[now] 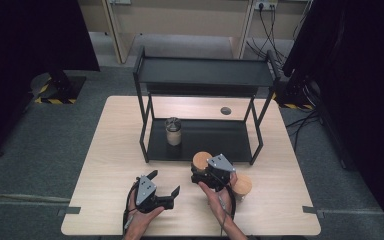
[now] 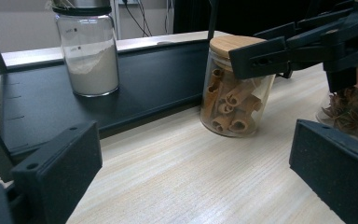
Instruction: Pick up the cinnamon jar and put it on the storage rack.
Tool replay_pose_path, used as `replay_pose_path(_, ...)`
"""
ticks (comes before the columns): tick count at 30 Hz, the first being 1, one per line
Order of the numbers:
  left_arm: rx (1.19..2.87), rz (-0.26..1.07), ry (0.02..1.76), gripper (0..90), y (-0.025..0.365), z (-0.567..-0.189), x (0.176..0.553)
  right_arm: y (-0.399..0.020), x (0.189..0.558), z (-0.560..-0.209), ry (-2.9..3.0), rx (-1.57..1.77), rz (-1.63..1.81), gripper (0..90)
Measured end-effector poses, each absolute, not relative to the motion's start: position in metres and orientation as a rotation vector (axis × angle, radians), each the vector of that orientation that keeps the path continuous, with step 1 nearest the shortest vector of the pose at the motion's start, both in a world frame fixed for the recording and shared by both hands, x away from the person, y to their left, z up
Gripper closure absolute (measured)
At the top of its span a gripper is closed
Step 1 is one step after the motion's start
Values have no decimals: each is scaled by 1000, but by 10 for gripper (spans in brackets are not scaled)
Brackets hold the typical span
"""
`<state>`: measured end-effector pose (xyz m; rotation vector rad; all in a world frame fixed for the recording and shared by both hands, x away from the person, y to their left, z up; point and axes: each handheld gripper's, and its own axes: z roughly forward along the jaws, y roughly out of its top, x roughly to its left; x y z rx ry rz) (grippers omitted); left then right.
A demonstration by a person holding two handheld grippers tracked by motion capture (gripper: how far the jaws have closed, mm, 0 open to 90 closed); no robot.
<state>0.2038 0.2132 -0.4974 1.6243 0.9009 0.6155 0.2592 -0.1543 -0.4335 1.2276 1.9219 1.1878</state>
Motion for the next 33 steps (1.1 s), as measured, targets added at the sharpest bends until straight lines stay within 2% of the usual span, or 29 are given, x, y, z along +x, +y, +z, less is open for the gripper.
replay_pose_path(12,1621,613,902,18,214,-498,204,-151,266,-437,1960,1229,1182,125)
replay_pose_path(22,1620,612,905,18,214,-498,204,-154,270,-441,1984,1224,1177,249)
replay_pose_path(33,1620,611,905,19,214,-498,204,-150,264,-440,1981,1172,1163,259)
